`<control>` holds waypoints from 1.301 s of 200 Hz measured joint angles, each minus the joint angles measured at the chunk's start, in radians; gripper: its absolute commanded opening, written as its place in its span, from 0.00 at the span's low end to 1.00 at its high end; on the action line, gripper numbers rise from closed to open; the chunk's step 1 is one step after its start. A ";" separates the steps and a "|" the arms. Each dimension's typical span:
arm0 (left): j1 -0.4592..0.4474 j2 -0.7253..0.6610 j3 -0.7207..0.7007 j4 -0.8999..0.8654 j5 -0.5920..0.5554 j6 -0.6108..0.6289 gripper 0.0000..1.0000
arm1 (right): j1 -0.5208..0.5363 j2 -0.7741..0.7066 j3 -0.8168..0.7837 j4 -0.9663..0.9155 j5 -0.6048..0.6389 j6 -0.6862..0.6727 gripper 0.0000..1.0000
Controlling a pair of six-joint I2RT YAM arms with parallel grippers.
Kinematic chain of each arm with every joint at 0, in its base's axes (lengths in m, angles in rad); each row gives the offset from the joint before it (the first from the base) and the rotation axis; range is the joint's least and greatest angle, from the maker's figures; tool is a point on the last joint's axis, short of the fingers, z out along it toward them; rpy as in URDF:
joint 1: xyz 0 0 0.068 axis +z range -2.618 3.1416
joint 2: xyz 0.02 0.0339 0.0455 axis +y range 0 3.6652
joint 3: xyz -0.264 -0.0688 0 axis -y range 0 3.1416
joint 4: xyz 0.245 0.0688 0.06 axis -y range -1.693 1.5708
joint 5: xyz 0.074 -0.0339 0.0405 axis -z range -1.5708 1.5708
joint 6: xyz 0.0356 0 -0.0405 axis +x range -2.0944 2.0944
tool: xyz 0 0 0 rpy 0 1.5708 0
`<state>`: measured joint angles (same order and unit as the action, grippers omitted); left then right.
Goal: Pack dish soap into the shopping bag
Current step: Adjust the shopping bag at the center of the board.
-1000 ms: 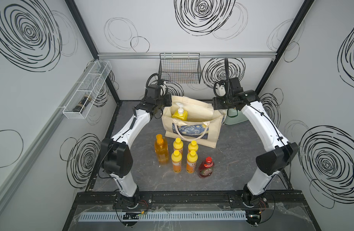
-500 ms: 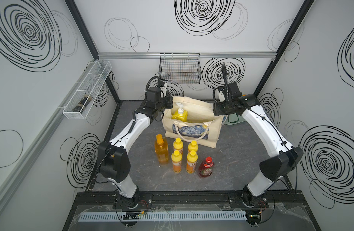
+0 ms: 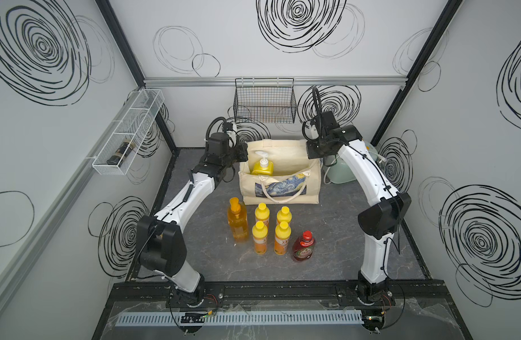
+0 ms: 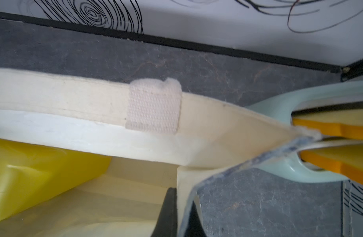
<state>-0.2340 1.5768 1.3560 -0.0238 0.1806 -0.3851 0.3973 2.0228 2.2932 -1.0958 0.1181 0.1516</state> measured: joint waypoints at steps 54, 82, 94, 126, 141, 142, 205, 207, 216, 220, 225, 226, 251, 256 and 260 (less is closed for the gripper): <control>0.021 -0.064 -0.042 0.025 -0.026 -0.016 0.00 | 0.003 -0.049 -0.056 0.082 -0.023 -0.047 0.00; 0.011 -0.064 -0.043 0.034 -0.024 -0.016 0.00 | 0.010 -0.193 -0.310 0.166 -0.029 -0.049 0.00; 0.002 -0.064 -0.043 0.040 -0.026 -0.015 0.00 | 0.014 -0.267 -0.414 0.200 -0.023 -0.045 0.01; -0.029 -0.064 -0.045 0.046 -0.042 -0.001 0.33 | 0.015 -0.443 -0.637 0.280 -0.021 -0.035 0.13; -0.039 -0.072 -0.058 0.062 -0.048 0.002 0.56 | -0.003 -0.486 -0.692 0.306 -0.027 -0.038 0.24; -0.039 -0.074 -0.060 0.063 -0.049 -0.001 0.57 | -0.004 -0.487 -0.694 0.307 -0.027 -0.039 0.25; -0.045 -0.183 -0.156 0.028 -0.069 -0.014 0.64 | -0.034 -0.514 -0.727 0.414 -0.071 -0.064 0.54; -0.047 -0.185 -0.156 0.026 -0.071 -0.014 0.63 | -0.032 -0.517 -0.727 0.415 -0.074 -0.062 0.54; -0.057 -0.192 -0.156 0.021 -0.074 -0.011 0.62 | -0.019 -0.534 -0.726 0.420 -0.079 -0.070 0.54; -0.064 -0.193 -0.156 0.021 -0.075 -0.011 0.61 | -0.011 -0.543 -0.726 0.421 -0.079 -0.071 0.55; -0.071 -0.193 -0.156 0.021 -0.075 -0.010 0.61 | 0.002 -0.557 -0.726 0.421 -0.082 -0.074 0.55; -0.071 -0.193 -0.156 0.021 -0.076 -0.010 0.61 | 0.007 -0.561 -0.726 0.422 -0.081 -0.075 0.55; -0.095 -0.190 -0.156 0.017 -0.077 -0.004 0.61 | 0.142 -0.651 -0.725 0.425 -0.094 -0.090 0.57; -0.096 -0.190 -0.156 0.017 -0.077 -0.004 0.62 | 0.180 -0.670 -0.725 0.426 -0.097 -0.092 0.58; -0.095 -0.190 -0.158 0.018 -0.080 -0.004 0.63 | 0.218 -0.687 -0.725 0.430 -0.104 -0.092 0.58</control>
<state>-0.3290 1.3869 1.1984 -0.0059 0.1001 -0.3893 0.6155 1.3361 1.5681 -0.6659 0.0139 0.0597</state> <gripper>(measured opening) 0.613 0.572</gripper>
